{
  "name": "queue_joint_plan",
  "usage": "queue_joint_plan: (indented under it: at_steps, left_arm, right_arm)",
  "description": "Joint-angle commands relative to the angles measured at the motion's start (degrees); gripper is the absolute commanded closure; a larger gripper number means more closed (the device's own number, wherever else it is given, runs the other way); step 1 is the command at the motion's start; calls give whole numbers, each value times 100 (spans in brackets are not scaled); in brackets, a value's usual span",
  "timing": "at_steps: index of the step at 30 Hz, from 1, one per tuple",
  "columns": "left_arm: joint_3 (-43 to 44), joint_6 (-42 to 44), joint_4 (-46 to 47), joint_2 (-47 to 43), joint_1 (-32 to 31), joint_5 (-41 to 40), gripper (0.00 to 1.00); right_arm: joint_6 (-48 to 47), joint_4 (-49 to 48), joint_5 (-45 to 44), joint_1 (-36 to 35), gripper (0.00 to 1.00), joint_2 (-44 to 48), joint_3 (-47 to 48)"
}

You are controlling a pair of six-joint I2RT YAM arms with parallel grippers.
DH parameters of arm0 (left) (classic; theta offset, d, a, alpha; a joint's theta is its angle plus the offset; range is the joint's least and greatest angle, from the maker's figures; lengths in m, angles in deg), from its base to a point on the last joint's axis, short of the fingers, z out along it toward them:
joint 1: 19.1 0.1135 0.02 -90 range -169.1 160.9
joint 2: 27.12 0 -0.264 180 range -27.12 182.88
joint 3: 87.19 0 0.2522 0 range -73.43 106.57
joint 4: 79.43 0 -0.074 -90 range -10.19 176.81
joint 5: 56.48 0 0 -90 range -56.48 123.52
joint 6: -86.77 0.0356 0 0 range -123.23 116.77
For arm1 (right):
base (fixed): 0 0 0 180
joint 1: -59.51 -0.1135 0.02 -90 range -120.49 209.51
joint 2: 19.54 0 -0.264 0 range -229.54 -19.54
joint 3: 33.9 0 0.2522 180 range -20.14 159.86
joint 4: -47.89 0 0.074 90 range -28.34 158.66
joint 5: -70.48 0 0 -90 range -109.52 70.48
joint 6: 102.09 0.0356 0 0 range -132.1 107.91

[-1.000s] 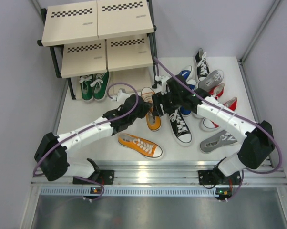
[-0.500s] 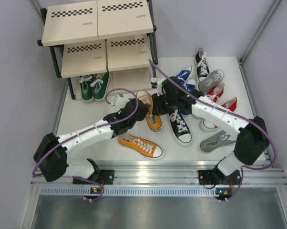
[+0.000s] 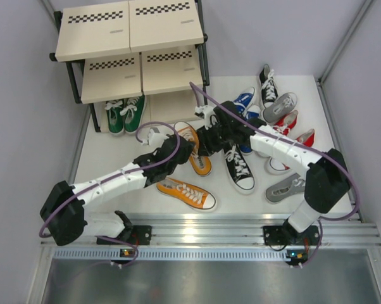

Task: Place and organize the shoes onto the shoe shelf
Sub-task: Pick up the shoe at the center of the board.

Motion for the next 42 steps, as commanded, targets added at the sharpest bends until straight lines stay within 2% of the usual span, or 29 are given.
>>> queue_joint_plan:
  at_steps: [1,2,3,7,9,13,14,22,23,24,29,32,33,34,36,37,40,42]
  left_arm:
    - [147,-320,601,-427,-40,-155,100]
    - [147,-347,610,-400,-40,-181,100]
    - [155,-356,601,-374,-40,-207,100]
    - [173,-444,601,-356,-57,-304,100]
    - [182,-453,592,-374,-58,-348,100]
    - [164,-523,601,-374,-66,-427,100]
    - [173,-558,601,-374,-75,-436,100]
    - [165,-567,663,-365,-75,-480,100]
    - [156,-549,671,-374,-75,-471,100]
    - [129,-549,680,-391,-75,-471,100]
    - [-142,-391,960,-505,-66,-366,100]
    - [-301,-268,1163,-619,-66,-296,86]
    - [-397,-251,1190,-698,-66,-252,71]
    - [-442,-172,1260,-734,-66,-234,61]
    - [-556,-66,1269,-865,-66,-190,50]
    - [-591,30,1269,-918,-66,-172,41]
    - [-697,372,1269,-1155,-66,-129,34]
    - [-723,714,1260,-1392,-58,-85,33]
  right_arm:
    - [-352,-89,-675,219,52,-217,69]
    - [-352,-98,-702,176,42,-235,69]
    - [-343,-89,-737,140,39,-252,78]
    - [-185,-98,-1368,-27,39,-349,60]
    - [-53,-124,-1641,-62,42,-384,51]
    - [192,-142,-1871,-62,49,-489,60]
    - [228,-151,-1854,-62,55,-525,60]
    - [89,-141,-1670,-19,87,-867,297]
    - [35,-159,-1573,-9,96,-859,298]
    - [-17,-194,-1503,17,100,-841,280]
    - [-396,-554,-598,280,100,-622,87]
    - [-484,-817,-219,456,100,-490,-44]
    - [-510,-871,-97,491,100,-438,-71]
    - [-519,-915,-61,544,100,-446,-80]
    - [-528,-1037,18,571,100,-411,-80]
    - [-528,-1099,71,623,100,-402,-98]
    - [-519,-1249,158,720,100,-410,-98]
    - [-458,-1336,247,808,100,-445,-19]
